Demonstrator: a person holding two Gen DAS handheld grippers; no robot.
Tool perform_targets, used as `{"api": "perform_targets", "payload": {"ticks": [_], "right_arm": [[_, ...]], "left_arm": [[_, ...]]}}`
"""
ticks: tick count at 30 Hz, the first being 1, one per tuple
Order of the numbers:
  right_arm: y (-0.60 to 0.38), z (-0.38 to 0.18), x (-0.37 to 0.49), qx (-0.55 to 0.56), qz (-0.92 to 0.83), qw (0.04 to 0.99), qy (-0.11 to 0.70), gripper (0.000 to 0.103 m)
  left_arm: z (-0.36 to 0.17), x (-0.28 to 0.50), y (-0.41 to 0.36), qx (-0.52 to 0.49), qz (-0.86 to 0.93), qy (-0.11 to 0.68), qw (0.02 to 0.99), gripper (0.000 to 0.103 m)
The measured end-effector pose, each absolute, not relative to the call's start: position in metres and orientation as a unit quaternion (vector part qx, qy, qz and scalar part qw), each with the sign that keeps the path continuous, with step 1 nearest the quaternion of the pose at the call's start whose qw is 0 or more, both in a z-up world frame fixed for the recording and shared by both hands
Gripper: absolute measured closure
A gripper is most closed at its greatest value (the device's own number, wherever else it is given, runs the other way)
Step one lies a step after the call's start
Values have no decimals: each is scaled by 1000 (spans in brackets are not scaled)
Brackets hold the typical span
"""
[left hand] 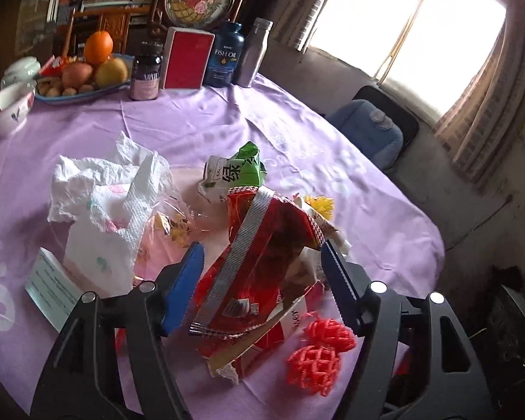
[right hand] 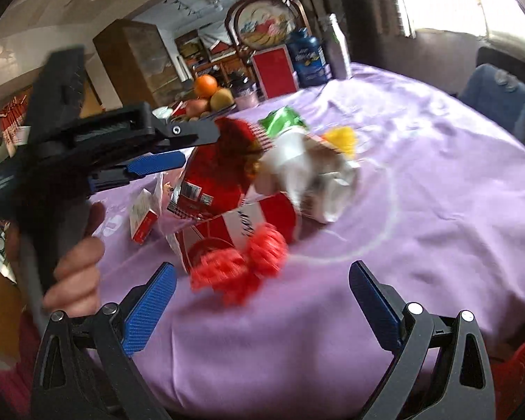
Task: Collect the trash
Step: 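Grasp the red snack bag with the left tool while the right tool grasps red netting, then carry bag and netting to the wastebasket and open both tools to drop them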
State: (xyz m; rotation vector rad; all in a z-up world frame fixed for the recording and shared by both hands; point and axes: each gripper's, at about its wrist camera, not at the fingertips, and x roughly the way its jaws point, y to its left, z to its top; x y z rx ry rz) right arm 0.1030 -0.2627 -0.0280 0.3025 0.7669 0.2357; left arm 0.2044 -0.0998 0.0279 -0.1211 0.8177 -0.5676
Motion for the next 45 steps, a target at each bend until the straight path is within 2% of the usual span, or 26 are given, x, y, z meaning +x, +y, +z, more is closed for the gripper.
{"api": "perform_targets", "payload": {"ticks": [2,4,5,7,12,20,22,23,26,31,36,45], "right_arm": [[-255,-36,116,151,119,903,385,9],[-250,-44,124,145,112,897,402,35],[-249,-47,125,143,111,895,407,63],[-257,-46,121,152,102,898,400,69],[-289,-31,93,158,64,917,362,70],[-325,-36,74,192,52,913,357,68],[-329,-36,72,194,49,913,355,68],[-331,-36,70,194,47,914,352,68],[-336,-34,61,194,38,919,342,68],[-346,-26,53,195,22,923,331,68],[-351,-19,45,188,6,928,320,68],[-383,-18,6,196,-50,930,306,68]], "left_arm": [[29,205,-95,-66,-268,390,878,34],[28,208,-89,-79,-270,392,876,33],[28,209,-87,-85,-272,394,874,33],[27,210,-87,-86,-273,395,873,33],[23,208,-105,-48,-278,402,871,33],[-12,220,-142,25,-253,457,852,34],[-12,220,-141,31,-242,447,861,51],[-8,219,-138,28,-245,436,866,56],[13,207,-125,9,-242,381,892,61],[41,187,-96,-41,-257,309,915,61],[43,188,-88,-61,-265,316,909,61],[36,159,-133,-10,-312,330,891,60]]}}
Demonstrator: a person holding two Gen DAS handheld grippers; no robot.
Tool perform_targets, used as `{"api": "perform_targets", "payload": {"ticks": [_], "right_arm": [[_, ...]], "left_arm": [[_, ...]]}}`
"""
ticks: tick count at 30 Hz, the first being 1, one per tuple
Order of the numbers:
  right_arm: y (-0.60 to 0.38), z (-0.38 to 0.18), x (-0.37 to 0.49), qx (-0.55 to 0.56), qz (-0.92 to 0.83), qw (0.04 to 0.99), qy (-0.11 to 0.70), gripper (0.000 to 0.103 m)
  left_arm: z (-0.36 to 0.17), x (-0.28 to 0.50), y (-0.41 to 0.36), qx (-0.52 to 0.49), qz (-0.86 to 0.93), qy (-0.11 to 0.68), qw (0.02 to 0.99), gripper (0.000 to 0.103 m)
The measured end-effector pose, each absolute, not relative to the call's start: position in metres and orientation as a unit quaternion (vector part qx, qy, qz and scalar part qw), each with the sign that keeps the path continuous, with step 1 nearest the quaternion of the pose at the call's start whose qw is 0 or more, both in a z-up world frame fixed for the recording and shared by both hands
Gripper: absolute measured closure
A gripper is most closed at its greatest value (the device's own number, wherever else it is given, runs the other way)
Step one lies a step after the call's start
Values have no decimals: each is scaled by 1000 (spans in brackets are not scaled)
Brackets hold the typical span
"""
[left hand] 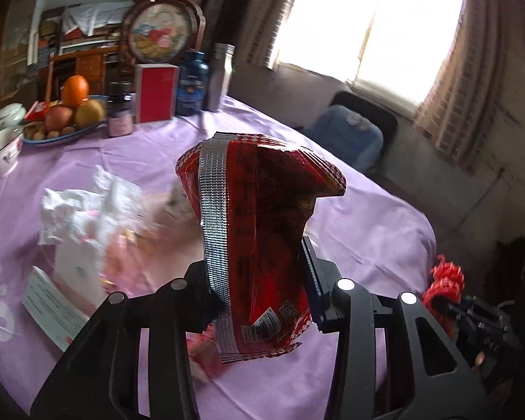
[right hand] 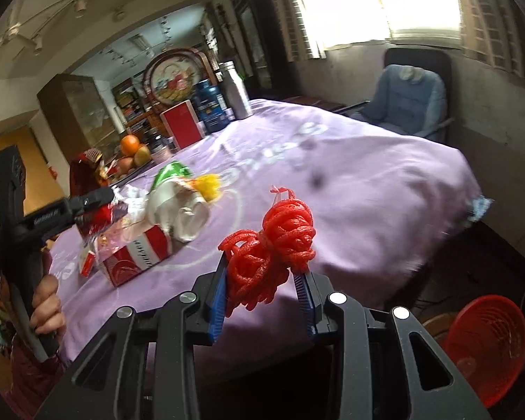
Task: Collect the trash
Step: 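Carry bag and netting to the wastebasket and open both tools to drop them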
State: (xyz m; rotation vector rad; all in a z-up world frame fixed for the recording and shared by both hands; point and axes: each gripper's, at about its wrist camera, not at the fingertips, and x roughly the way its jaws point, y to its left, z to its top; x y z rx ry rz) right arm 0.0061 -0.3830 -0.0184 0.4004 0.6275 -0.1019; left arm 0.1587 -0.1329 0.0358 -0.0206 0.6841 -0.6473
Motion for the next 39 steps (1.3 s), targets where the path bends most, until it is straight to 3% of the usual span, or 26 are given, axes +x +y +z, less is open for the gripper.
{"api": "perform_targets", "payload": {"ticks": [14,23,26,28,31,39], "right_arm": [[-470,-43,-77,248,-166,911,286,68],[-540,-93,-142,300,-262,866,304,66],[-555,-120,-150,313,-280,845,333,58],[-568,-143,-157,340,-291,822,352,48],[-581,-157,-171,379,-286,809,345,47],[-596,-142,-193,356,-341,815,304,36]], "left_arm": [[32,95,-248,46,-429,338,836,58],[7,59,-333,90,-494,361,786,58],[-6,49,-363,113,-508,371,769,58],[-14,42,-380,129,-517,375,759,58],[-26,29,-405,155,-528,378,744,58],[-60,-5,-475,205,-564,395,696,58]]}}
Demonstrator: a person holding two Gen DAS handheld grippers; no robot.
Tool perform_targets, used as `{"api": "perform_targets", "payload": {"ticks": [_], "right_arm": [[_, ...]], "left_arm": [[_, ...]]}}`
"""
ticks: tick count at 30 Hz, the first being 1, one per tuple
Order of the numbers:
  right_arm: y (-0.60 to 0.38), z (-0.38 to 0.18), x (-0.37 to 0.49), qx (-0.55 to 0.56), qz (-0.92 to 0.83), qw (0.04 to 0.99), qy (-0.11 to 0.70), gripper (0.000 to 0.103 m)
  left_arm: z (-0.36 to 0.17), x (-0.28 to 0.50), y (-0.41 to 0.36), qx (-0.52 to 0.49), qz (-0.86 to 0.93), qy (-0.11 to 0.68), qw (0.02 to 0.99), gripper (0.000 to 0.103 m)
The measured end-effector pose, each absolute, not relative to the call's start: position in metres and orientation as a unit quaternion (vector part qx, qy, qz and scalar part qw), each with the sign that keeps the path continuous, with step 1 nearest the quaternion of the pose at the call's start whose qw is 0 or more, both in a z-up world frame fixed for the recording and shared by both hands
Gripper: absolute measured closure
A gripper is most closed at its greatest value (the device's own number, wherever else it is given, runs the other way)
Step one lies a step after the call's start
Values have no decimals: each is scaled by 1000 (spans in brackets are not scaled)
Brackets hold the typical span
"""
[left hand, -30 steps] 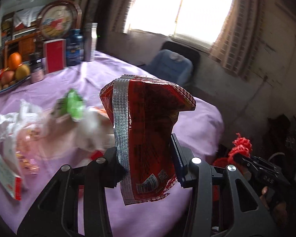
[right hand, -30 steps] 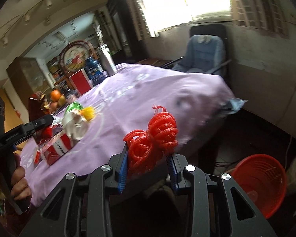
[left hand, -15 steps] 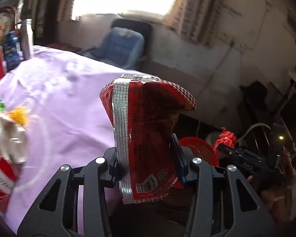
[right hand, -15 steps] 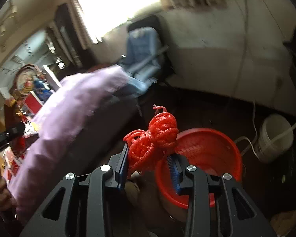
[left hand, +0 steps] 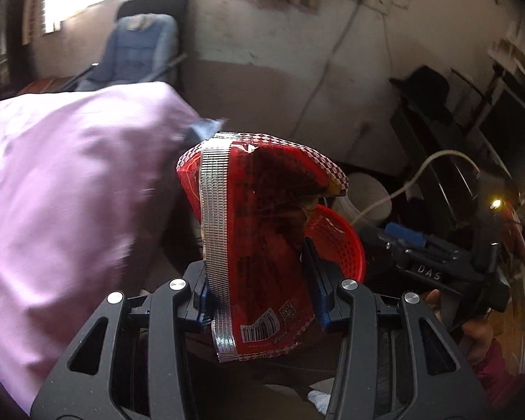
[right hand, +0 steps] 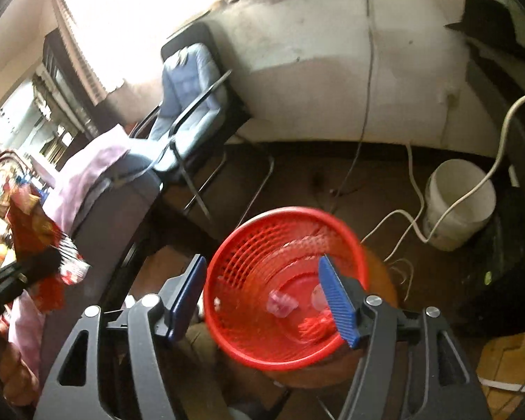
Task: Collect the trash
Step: 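Carry bag and netting to the wastebasket and open both tools to drop them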
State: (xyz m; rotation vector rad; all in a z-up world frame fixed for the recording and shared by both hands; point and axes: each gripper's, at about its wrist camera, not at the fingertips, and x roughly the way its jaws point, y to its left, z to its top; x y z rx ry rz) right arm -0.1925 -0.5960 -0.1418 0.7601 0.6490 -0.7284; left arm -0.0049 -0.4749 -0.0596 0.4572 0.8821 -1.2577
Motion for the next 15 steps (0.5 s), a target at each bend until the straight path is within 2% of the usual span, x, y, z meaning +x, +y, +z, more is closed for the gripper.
{"api": "perform_targets", "payload": {"ticks": [7,8,12,15], "right_arm": [[-608,-142,-214,368,-364,804,292,35],[-609,-143,-216,369,-367,803,290,35],[-610,-140,-223,369,-375,801,285,35],[-608,-139,-223,370,-373,802,286,35]], "left_arm": [[-72,-36,-528,229,-602,403,650,54],[-75,-39,-534,234,-604,403,646,51],[-82,-40,-535,231,-598,422,641,23],[-83,-30,-526,221,-588,430,648,19]]}}
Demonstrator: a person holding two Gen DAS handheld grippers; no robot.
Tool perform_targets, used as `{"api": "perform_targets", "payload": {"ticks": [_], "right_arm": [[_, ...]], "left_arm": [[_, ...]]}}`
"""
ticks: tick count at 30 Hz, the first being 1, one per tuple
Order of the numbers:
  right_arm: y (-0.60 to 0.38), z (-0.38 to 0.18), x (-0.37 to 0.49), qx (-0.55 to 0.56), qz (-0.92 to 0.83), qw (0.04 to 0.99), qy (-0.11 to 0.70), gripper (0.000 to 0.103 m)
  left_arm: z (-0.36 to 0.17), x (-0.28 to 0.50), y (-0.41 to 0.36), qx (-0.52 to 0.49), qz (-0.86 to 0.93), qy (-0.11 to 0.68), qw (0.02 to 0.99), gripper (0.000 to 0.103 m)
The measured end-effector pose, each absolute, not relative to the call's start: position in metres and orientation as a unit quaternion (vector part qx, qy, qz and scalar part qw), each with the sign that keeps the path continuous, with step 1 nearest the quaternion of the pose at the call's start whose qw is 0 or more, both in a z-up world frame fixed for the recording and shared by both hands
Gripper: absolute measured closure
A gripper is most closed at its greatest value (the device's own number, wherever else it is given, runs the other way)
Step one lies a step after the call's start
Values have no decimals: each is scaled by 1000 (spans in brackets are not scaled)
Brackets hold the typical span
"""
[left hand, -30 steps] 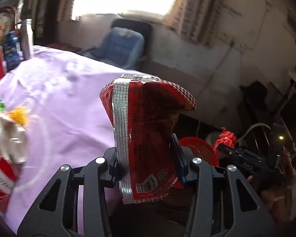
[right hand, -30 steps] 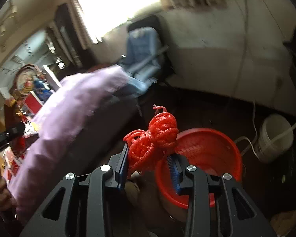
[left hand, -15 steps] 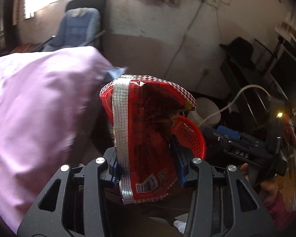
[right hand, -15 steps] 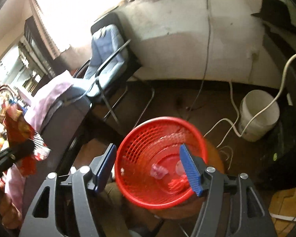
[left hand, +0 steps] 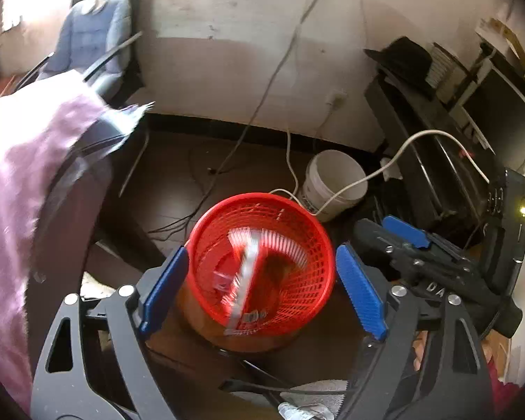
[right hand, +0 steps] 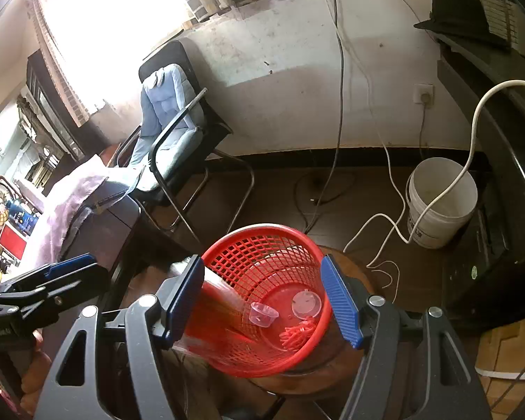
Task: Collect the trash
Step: 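Carry bag and netting to the wastebasket and open both tools to drop them, then return both tools over the table toward the paper cup and medicine box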
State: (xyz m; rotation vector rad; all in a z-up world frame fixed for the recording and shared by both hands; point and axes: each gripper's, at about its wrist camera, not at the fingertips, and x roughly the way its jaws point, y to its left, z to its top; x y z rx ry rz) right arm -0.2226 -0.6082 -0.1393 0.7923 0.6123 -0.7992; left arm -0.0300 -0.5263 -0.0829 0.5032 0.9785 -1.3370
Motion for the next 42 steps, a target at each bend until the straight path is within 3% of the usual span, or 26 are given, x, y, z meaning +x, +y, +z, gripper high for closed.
{"api": "perform_targets", "payload": {"ticks": [7,14,18,22,28,34,38,42], "right_arm": [[-605,-154,-209,350,-379,799,310,29],[-619,-188,-210,413,-369,762,336,29],[-613,-184,-199,375,-379,770,351,27],[-631,-222,-188,337,-435,730,406,26],[-628,-275,-172,399,-354,708,462,47],[-591,-288,-148,408,-280,712,498,56],[-576,-280,-136,387,-280,716,510,54],[-569,-250,-150,357,-312,727,497,28]], "left_arm": [[-73,-8,-493,203,-559,425,683,17],[-76,7,-473,202,-542,427,696,16],[-72,13,-463,195,-534,424,704,16],[-65,21,-447,183,-526,422,716,16],[-45,37,-409,165,-503,408,744,16],[-26,59,-362,126,-475,402,772,15],[-16,73,-329,101,-450,399,793,14],[-5,89,-292,77,-421,393,814,14]]}}
